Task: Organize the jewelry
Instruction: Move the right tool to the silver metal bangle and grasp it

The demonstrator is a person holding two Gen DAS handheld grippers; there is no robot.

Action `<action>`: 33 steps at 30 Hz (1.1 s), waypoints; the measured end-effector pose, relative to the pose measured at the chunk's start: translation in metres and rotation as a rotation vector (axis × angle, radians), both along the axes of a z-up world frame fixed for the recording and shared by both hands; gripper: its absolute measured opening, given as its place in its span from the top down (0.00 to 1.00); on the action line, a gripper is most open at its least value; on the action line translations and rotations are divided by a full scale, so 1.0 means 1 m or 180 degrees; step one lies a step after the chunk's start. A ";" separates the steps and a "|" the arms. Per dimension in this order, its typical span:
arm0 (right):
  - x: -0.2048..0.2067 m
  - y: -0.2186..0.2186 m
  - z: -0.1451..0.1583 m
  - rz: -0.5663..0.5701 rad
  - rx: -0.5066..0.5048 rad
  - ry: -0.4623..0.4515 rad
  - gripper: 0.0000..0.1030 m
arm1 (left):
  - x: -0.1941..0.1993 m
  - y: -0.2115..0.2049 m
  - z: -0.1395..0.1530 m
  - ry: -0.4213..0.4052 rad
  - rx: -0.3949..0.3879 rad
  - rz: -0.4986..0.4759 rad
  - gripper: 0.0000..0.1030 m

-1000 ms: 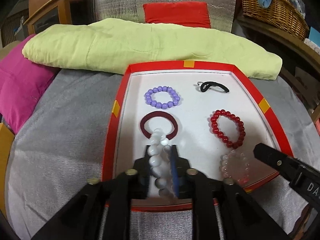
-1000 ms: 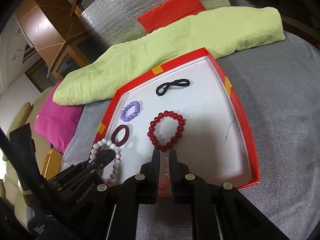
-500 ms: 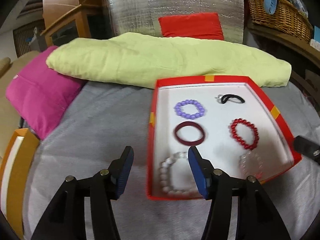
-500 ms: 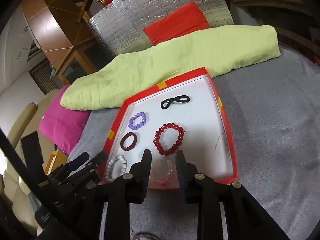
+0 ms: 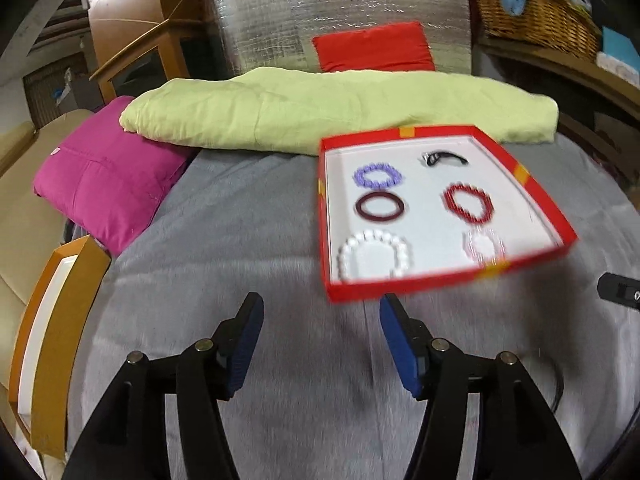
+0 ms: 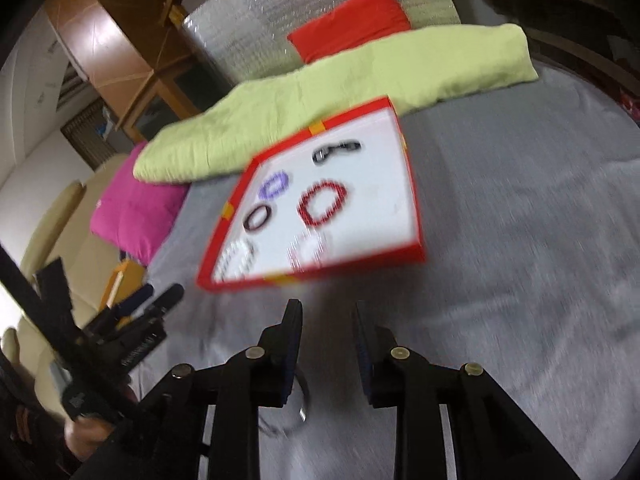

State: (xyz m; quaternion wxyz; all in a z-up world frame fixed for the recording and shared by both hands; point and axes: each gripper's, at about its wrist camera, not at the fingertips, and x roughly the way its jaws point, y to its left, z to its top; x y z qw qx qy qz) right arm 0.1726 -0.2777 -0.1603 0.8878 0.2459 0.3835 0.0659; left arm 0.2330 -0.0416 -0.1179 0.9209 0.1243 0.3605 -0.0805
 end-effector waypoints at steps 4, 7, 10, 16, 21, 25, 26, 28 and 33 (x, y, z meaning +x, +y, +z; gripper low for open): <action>-0.019 0.005 -0.008 0.0133 0.0031 0.0078 0.73 | -0.019 0.007 -0.009 0.0104 0.0073 -0.0083 0.40; -0.027 0.017 -0.013 0.0283 -0.0047 0.0133 0.69 | -0.030 0.010 -0.017 0.0213 0.0092 -0.0147 0.40; -0.029 0.034 -0.019 0.0449 -0.0157 0.0166 0.40 | -0.035 0.008 -0.023 0.0257 0.0211 -0.0280 0.40; -0.029 0.081 -0.023 0.0964 -0.0713 0.0061 0.38 | -0.024 0.017 -0.024 0.0300 0.0220 -0.0204 0.40; -0.024 0.099 -0.033 0.0985 -0.1052 -0.0040 0.31 | -0.017 0.022 -0.021 0.0371 0.0095 -0.0152 0.40; -0.016 0.096 -0.036 0.0891 -0.1103 -0.0100 0.31 | -0.018 0.019 -0.021 0.0370 0.0118 -0.0212 0.40; -0.016 0.094 -0.036 0.0881 -0.1083 -0.0111 0.32 | -0.018 0.018 -0.021 0.0368 0.0124 -0.0222 0.40; -0.014 0.091 -0.036 0.0850 -0.1099 -0.0132 0.40 | -0.018 0.018 -0.021 0.0369 0.0130 -0.0233 0.40; -0.009 0.071 -0.036 0.0594 -0.1168 -0.0082 0.40 | -0.020 0.015 -0.021 0.0381 0.0116 -0.0274 0.40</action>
